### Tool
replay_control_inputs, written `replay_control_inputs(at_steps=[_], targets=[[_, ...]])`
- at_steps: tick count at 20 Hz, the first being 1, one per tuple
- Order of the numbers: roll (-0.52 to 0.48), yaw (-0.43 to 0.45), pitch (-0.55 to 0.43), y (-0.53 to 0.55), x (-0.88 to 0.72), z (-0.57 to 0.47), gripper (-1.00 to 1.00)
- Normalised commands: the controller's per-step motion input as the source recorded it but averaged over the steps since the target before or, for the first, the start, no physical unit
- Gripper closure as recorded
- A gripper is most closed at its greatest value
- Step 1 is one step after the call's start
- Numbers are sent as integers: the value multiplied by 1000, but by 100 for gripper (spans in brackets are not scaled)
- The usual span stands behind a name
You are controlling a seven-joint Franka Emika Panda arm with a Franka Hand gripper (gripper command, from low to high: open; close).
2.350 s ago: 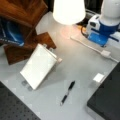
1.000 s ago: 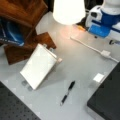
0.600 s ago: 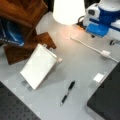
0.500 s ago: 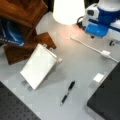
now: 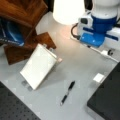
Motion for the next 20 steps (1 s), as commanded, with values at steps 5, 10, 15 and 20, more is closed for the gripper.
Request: replay_control_inputs(at_steps=[5, 10, 15, 20], targets=[[178, 97, 471, -77, 377, 254, -100], [411, 140, 340, 9, 475, 148, -100], [557, 43, 276, -88, 361, 49, -100], [535, -53, 209, -211, 271, 25, -100]])
